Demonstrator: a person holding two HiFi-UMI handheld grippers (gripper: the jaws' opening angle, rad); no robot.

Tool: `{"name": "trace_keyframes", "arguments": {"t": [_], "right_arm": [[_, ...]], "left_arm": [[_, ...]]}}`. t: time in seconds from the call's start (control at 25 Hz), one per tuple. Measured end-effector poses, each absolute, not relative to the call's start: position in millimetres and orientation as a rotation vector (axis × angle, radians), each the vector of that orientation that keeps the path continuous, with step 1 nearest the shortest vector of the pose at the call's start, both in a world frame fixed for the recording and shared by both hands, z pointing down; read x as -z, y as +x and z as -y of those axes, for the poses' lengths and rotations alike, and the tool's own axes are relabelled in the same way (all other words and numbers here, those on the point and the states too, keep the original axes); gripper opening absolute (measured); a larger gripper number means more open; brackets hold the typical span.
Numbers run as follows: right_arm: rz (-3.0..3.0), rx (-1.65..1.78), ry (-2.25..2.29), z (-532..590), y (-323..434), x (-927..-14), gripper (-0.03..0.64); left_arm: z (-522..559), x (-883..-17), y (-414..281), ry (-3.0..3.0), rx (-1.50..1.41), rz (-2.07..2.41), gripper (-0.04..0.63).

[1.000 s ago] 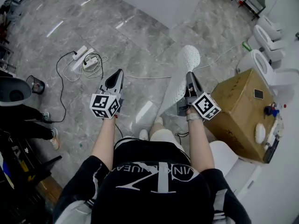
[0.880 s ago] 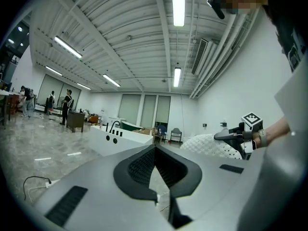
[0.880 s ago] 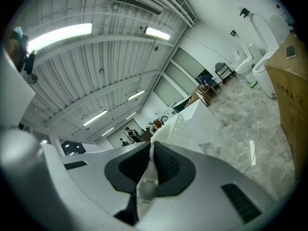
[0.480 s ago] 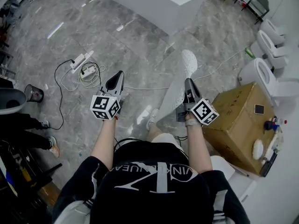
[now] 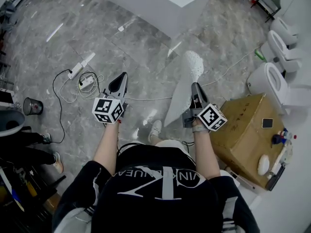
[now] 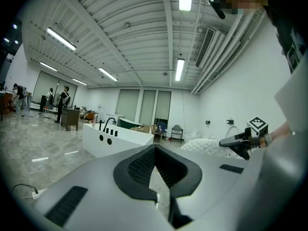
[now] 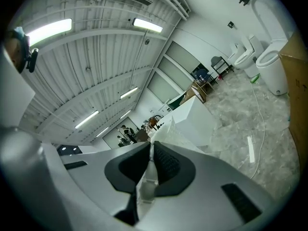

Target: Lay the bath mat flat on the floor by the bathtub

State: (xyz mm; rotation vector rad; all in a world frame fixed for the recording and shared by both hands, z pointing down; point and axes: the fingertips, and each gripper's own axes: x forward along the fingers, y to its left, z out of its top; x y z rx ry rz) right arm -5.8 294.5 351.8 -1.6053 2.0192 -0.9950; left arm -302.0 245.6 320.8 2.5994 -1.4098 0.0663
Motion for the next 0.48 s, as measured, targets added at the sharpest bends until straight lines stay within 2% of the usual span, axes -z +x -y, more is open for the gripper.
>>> {"name": "trace_keyframes", "arguments": {"t": [0.48], "right_arm": [[-2.019,0.980,-1.627,-214,51,-353,0.040]], "left_arm": [[-159,-329,-246,2.604,-0.071,1.373,0.014]]}}
